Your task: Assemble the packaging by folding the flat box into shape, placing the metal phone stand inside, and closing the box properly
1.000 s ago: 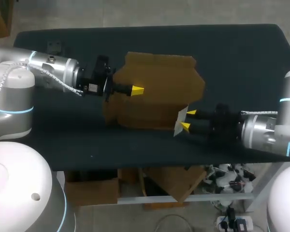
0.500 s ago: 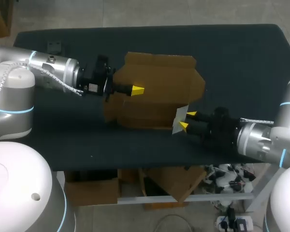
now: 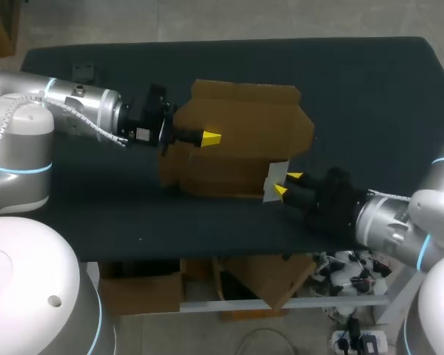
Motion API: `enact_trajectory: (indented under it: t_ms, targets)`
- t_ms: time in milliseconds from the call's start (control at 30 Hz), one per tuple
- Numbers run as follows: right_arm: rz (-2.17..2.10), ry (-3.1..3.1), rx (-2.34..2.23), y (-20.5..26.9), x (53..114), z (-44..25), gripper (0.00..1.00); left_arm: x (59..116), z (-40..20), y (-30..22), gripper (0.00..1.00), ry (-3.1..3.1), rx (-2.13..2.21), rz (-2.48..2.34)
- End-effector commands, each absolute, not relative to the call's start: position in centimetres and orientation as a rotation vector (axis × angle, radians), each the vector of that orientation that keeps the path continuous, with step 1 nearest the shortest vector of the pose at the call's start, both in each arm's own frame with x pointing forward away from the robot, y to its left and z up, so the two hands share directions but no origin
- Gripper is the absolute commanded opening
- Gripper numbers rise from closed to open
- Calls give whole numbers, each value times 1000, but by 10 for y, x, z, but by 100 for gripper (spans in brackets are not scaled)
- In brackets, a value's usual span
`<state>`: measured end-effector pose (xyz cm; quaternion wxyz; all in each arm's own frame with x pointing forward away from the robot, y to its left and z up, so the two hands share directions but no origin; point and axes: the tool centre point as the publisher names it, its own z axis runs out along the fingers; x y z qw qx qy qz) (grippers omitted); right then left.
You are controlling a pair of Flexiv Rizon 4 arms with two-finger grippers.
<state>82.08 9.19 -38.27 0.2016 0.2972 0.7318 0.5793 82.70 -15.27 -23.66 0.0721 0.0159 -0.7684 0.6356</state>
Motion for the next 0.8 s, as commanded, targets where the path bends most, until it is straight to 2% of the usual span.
enact_trajectory:
  t_ms: [33, 800]
  targets:
    - [1552, 1979, 892, 96, 819, -382, 48, 827, -239, -153, 0, -2307, 45, 1909]
    - [1288, 1825, 1112, 103, 818, -380, 47, 827, -239, -153, 0, -2307, 45, 1909]
